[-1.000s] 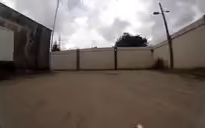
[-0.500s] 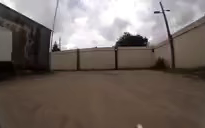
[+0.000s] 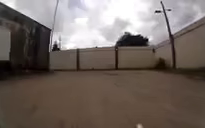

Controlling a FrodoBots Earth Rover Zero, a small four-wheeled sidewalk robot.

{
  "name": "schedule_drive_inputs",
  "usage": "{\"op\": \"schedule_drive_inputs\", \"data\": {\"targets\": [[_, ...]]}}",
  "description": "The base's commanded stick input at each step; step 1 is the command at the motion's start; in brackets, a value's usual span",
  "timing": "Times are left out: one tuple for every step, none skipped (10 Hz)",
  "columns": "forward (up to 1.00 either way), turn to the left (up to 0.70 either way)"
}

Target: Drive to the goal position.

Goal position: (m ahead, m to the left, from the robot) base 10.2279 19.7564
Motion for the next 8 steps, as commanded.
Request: {"op": "schedule_drive_inputs", "data": {"targets": [[0.30, 0.00], [0.30, 0.00], [0.30, 0.00], [0.30, 0.00], [0.30, 0.00], [0.30, 0.00], [0.30, 0.00], [0.30, 0.00]]}}
